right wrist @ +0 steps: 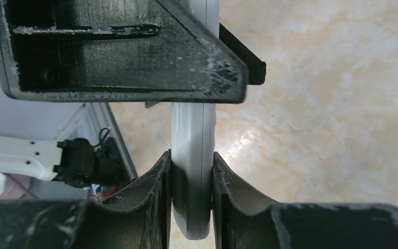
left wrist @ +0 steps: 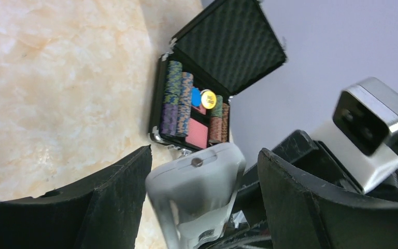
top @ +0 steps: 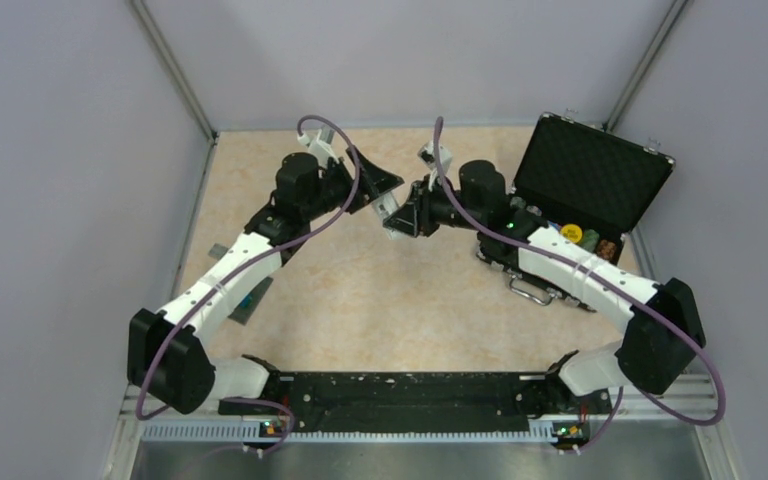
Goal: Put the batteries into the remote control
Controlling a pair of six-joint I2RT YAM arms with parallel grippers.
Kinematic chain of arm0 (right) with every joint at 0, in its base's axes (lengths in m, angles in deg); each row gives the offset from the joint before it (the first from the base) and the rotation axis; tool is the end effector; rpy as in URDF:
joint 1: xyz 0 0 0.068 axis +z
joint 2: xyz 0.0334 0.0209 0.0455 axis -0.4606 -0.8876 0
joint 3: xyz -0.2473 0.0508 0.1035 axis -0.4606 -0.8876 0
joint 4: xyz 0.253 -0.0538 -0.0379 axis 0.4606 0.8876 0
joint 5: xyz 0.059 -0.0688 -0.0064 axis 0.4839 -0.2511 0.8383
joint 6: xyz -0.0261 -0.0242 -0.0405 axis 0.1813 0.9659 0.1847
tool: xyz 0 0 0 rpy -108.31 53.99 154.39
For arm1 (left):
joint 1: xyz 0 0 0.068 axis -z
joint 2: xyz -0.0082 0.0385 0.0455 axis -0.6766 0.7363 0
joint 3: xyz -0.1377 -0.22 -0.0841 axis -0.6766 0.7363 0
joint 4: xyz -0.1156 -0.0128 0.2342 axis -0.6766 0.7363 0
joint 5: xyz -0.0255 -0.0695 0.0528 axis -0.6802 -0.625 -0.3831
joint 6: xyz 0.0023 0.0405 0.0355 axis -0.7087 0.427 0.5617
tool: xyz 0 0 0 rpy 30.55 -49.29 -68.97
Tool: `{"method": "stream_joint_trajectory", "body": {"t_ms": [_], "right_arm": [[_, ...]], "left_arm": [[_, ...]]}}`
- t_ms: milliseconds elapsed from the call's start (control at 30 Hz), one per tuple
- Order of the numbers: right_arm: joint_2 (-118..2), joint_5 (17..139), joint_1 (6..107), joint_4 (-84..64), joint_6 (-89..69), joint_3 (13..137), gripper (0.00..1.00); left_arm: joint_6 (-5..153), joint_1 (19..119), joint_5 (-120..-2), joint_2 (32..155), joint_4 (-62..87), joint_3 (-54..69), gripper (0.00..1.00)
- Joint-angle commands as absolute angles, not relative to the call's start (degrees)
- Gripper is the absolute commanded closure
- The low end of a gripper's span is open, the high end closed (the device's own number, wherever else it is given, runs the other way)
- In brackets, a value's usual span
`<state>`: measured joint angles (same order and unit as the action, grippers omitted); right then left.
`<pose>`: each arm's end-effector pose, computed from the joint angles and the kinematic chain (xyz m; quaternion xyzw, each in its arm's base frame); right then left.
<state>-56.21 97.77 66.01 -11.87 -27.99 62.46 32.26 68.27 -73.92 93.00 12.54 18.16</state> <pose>0.2437 0.2155 0.3352 -0.2363 0.7471 0.4719 0.4041 0.2706 -0.1446 0.3500 -0.0700 0.7651 -0.5090 0.3882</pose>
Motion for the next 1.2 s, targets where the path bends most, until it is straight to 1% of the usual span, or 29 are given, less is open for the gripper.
{"method": "stream_joint_trajectory", "body": {"t_ms": [0, 33, 67, 133, 233, 333, 400, 433, 467, 500, 533, 567, 600, 633, 667, 700, 833, 967, 1133, 1167], "right_arm": [[-57.0, 87.8, 68.4, -9.9, -22.0, 66.6, 0.92], [-57.2, 86.3, 68.8, -9.1, -21.2, 66.6, 0.92], [-57.5, 85.5, 69.2, -8.6, -20.6, 66.8, 0.92], [-58.2, 85.2, 69.5, -7.4, -19.1, 67.5, 0.92], [-59.1, 85.2, 69.5, -5.1, -17.5, 68.9, 0.91], [-59.5, 85.9, 69.5, -4.1, -17.0, 69.9, 0.89], [-59.9, 86.2, 69.5, -3.6, -17.4, 70.2, 0.86], [-60.1, 86.3, 69.5, -3.2, -17.6, 70.4, 0.82], [-60.1, 86.5, 69.5, -3.0, -17.7, 70.5, 0.76], [-60.0, 86.8, 69.5, -2.8, -18.0, 70.5, 0.65], [-59.5, 87.4, 69.5, -2.8, -18.1, 70.5, 0.53], [-59.1, 88.3, 69.4, -3.0, -18.1, 70.4, 0.38], [-58.7, 90.3, 69.1, -2.7, -17.8, 70.4, 0.27], [-58.5, 92.5, 68.1, -2.3, -17.6, 70.8, 0.22], [-58.0, 95.1, 66.8, -2.1, -18.1, 70.9, 0.17], [-57.5, 98.3, 65.0, -2.3, -19.1, 70.7, 0.15], [-56.5, 112.4, 58.6, -7.5, -25.5, 69.0, 0.12], [-56.0, 121.2, 57.7, -13.5, -28.2, 69.0, 0.12], [-55.9, 129.8, 57.5, -30.7, -39.3, 66.2, 0.14], [-55.9, 131.5, 57.6, -36.0, -41.7, 65.3, 0.14]], "left_arm": [[33.3, 70.1, -66.1, 94.4, 17.8, 15.5, 0.21], [33.4, 70.3, -64.6, 94.5, 19.4, 15.2, 0.23], [33.3, 70.5, -63.1, 94.7, 20.8, 14.9, 0.27], [33.5, 70.8, -62.1, 95.6, 22.4, 14.0, 0.39], [34.1, 71.3, -62.8, 97.2, 23.7, 12.7, 0.54], [34.2, 71.6, -62.6, 97.8, 24.0, 12.2, 0.61], [34.7, 71.7, -62.3, 98.1, 24.3, 11.8, 0.75], [35.0, 71.6, -62.2, 98.1, 24.6, 11.3, 0.83], [35.6, 71.6, -62.3, 98.2, 24.8, 10.8, 0.89], [36.1, 71.7, -62.4, 98.3, 25.0, 10.5, 0.93], [36.7, 71.6, -62.6, 98.3, 25.1, 10.2, 0.96], [37.5, 71.5, -62.8, 98.2, 25.2, 9.8, 0.99], [39.1, 71.6, -63.3, 98.1, 25.3, 9.6, 1.0], [40.7, 71.6, -63.8, 97.7, 25.4, 9.1, 1.0], [42.7, 71.5, -64.5, 97.3, 25.6, 8.8, 1.0], [44.4, 71.5, -65.4, 96.9, 25.5, 8.6, 1.0], [50.7, 70.8, -71.9, 94.0, 23.1, 9.6, 1.0], [53.1, 70.2, -80.0, 91.5, 19.2, 10.3, 1.0], [52.0, 69.5, -86.5, 89.0, 12.0, 10.5, 1.0], [51.1, 69.4, -88.2, 88.8, 10.1, 10.5, 1.0]]}}
